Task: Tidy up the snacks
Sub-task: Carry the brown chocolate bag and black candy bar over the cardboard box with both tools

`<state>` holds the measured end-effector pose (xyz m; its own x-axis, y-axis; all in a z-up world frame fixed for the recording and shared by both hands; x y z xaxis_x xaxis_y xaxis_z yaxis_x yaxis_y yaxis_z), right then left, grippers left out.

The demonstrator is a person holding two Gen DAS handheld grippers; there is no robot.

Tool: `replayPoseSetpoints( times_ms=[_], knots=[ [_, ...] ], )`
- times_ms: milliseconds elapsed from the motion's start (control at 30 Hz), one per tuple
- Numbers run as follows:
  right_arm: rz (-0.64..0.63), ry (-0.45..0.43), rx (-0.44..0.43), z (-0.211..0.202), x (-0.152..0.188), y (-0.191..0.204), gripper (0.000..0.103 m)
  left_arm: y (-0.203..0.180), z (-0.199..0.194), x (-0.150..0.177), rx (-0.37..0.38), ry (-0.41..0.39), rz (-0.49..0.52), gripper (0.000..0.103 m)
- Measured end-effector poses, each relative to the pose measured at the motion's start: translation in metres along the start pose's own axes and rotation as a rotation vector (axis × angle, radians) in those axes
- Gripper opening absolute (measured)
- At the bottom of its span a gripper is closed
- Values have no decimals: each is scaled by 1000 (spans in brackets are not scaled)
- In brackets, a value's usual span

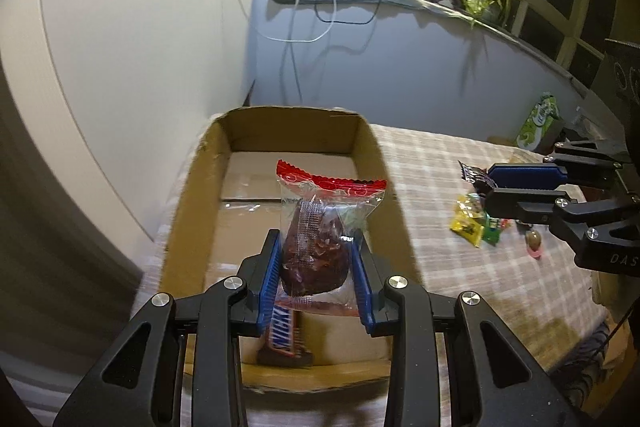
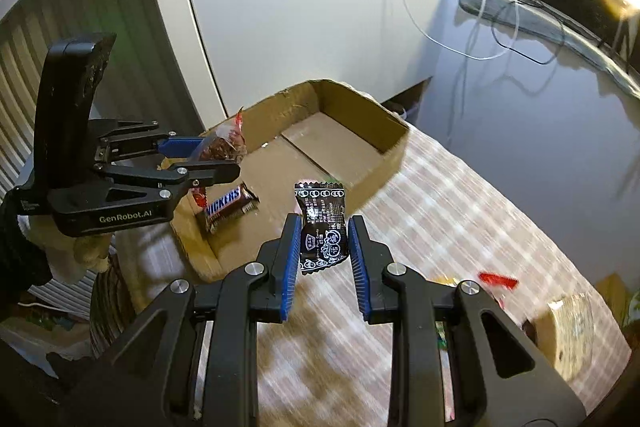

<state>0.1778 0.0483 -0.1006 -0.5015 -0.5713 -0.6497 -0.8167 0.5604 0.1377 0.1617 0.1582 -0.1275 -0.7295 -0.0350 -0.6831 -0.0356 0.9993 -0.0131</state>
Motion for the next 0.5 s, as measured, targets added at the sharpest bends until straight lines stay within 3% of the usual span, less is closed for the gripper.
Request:
replayPoseSetpoints(
  times_ms=[500],
  knots=[
    [-27, 39, -43, 51, -27, 17, 28, 30, 11, -1, -35, 24, -35, 33]
  ],
)
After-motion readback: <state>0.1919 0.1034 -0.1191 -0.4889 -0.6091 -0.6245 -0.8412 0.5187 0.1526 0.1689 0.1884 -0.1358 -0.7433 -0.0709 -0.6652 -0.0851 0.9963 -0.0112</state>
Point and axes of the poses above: each gripper's, at about its wrist camera, not at the fingertips, and z roughly the way its jaws point, y to its left, x to its underside, the point moved 8 cm from there along z, roughly the way its jaws point, and after that the axes turned 7 degrees about -x, right-handed, at the moved point
